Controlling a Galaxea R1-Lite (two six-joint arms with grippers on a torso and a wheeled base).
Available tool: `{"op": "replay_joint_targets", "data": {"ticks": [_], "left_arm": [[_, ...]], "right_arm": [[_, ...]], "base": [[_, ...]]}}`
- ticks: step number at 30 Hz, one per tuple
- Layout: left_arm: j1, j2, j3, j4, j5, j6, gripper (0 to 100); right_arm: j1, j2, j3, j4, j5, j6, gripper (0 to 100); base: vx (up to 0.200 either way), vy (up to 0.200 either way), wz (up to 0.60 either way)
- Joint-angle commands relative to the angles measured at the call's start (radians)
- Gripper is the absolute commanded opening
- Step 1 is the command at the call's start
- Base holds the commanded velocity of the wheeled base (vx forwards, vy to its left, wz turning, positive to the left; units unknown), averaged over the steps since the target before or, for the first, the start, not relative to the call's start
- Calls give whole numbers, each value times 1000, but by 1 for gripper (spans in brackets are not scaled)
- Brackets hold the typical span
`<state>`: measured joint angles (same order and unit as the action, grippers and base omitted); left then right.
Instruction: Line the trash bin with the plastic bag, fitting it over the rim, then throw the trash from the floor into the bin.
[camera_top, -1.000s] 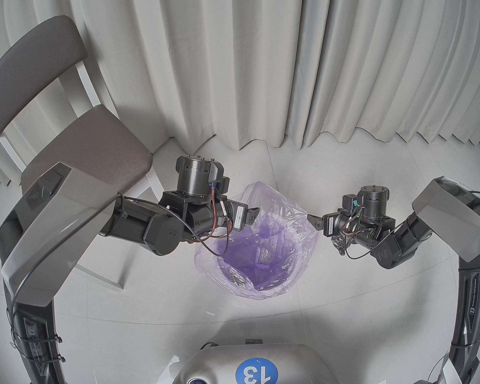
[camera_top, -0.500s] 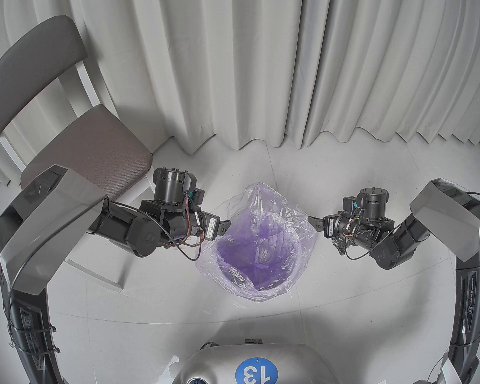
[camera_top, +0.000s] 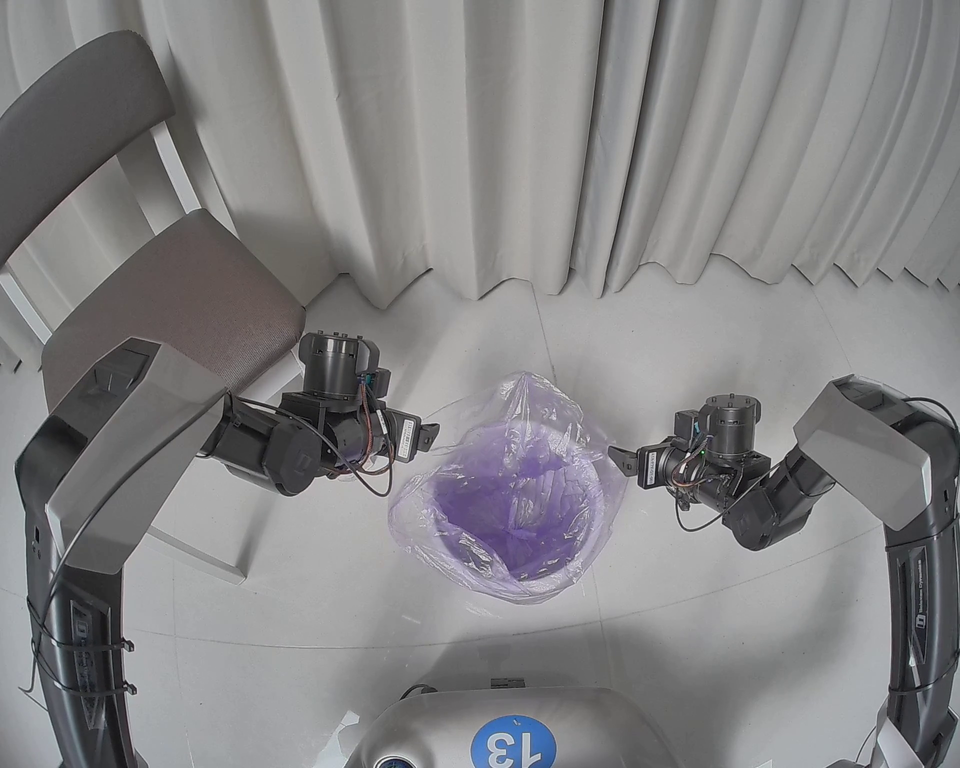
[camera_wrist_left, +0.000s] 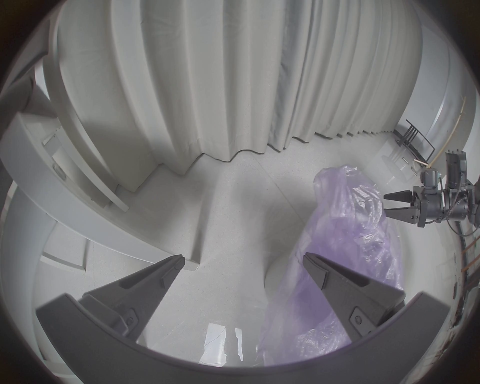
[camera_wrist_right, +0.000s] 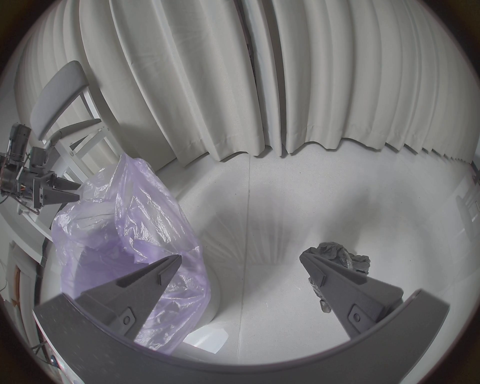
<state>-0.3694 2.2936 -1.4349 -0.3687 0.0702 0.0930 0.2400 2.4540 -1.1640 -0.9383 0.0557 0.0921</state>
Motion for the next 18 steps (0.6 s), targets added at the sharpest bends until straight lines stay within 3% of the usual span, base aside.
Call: {"op": "replay_joint_targets", "data": {"ticks": [1,18], "left_arm": [[10,56,-39,2,3,1,100],[18,208,-259,142,54,-2,100]], "right_arm": [[-5,102,-17,-56,-2,0,100],[-13,224,-120,-53,4,3,100]], "base": [[0,0,0],[0,0,0]]}}
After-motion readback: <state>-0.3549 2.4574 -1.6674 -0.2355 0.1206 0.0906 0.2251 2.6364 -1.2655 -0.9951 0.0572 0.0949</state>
